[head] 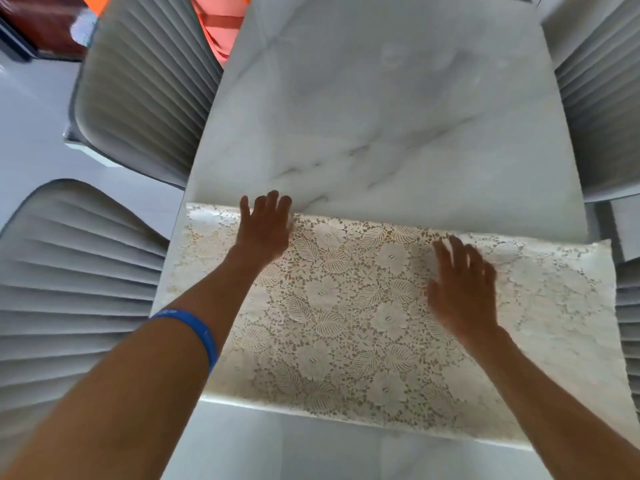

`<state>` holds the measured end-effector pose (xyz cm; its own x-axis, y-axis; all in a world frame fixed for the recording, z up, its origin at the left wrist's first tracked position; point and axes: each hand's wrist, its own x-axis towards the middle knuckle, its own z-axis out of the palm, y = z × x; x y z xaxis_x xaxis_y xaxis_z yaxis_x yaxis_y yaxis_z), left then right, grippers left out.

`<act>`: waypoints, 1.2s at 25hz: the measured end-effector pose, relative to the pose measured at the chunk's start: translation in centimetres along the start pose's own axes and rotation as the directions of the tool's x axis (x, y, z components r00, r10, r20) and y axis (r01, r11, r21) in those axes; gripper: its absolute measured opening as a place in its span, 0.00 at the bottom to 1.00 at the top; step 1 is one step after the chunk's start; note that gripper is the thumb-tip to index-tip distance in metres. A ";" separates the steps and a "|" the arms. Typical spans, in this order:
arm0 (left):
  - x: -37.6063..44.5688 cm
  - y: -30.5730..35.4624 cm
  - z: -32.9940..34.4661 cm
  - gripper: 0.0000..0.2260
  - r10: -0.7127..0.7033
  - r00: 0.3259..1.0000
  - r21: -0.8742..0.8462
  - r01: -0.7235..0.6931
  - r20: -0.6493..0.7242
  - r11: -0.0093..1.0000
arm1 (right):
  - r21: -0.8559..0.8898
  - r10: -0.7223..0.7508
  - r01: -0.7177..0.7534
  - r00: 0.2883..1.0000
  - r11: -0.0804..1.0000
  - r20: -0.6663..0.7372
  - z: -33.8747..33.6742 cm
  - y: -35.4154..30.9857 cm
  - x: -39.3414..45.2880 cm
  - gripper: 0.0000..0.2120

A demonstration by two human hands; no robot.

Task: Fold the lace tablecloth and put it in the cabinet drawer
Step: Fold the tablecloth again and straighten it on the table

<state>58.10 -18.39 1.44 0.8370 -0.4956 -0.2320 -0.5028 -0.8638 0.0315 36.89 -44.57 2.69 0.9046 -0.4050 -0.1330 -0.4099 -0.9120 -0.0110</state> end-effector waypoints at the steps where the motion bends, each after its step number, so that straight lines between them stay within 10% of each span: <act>1: -1.7 -0.3 0.5 0.20 -0.063 0.998 -0.051 0.062 -0.018 0.997 | 0.111 -0.158 0.150 0.986 0.982 0.060 0.6 -4.0 -1.5 0.29; 3: -6.1 -1.1 1.4 0.24 -0.187 0.982 -0.157 0.182 -0.015 0.971 | 0.228 -0.354 0.304 0.907 0.925 0.229 2.2 -10.9 -4.2 0.30; 12: -25.0 -7.6 4.9 0.33 -0.751 0.613 -0.387 0.773 0.247 0.503 | 0.135 -0.255 0.218 0.875 0.967 0.412 1.5 -16.1 -4.5 0.36; 30: -26.8 -12.3 5.2 0.18 -0.774 0.471 -0.614 0.777 0.422 0.138 | -0.006 -0.184 0.200 0.911 0.980 0.370 2.4 -19.3 -11.4 0.29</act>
<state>40.74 5.93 2.17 0.6925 0.4734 -0.5443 0.7137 -0.5594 0.4215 34.23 -22.24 2.05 0.8561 -0.1773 -0.4855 -0.2196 -0.9751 -0.0311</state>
